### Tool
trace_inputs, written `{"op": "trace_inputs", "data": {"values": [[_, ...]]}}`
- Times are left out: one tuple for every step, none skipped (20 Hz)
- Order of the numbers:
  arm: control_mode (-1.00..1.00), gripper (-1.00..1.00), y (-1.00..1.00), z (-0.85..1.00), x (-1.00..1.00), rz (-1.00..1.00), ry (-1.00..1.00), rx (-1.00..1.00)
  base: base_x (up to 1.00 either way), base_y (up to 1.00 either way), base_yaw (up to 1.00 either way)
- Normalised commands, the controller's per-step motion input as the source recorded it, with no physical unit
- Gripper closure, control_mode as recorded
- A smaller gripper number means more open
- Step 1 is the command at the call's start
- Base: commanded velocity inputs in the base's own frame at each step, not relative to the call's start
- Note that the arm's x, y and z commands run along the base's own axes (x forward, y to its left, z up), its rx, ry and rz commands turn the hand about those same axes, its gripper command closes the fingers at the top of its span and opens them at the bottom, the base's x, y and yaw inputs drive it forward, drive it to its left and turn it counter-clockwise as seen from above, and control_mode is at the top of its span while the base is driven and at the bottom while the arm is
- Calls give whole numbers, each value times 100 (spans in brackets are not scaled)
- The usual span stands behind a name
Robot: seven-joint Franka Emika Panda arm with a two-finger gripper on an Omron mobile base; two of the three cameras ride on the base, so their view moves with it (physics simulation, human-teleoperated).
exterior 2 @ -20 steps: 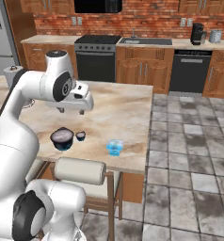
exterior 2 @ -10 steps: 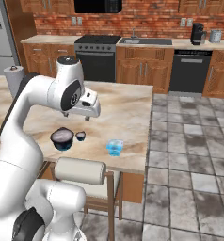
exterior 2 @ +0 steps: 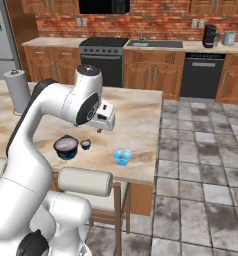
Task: Stack the yogurt containers by placing the smaller containers on top of the larger containers.
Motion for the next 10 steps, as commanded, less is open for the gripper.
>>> {"op": "trace_inputs", "data": {"values": [[-100, -100, -24, 0, 0, 0, 0, 8, 0, 0, 0], [-100, -100, -22, 0, 0, 0, 0, 9, 0, 0, 0], [-100, -100, -22, 0, 0, 0, 0, 10, 0, 0, 0], [-100, -100, -22, 0, 0, 0, -1, 10, 0, 0, 0], [-100, -100, -23, -1, 0, 0, -1, 11, 0, 0, 0], [-100, -100, -23, -4, -3, 0, -1, 11, 0, 0, 0], [-100, -100, -26, -10, -9, 0, 0, 11, 0, 0, 0], [-100, -100, -23, -14, -12, 0, -1, 11, 0, 0, 0], [-100, -100, -22, -16, -13, 0, -1, 11, 0, 0, 0], [-100, -100, -22, -18, -14, 0, -1, 11, 0, 0, 0]]}}
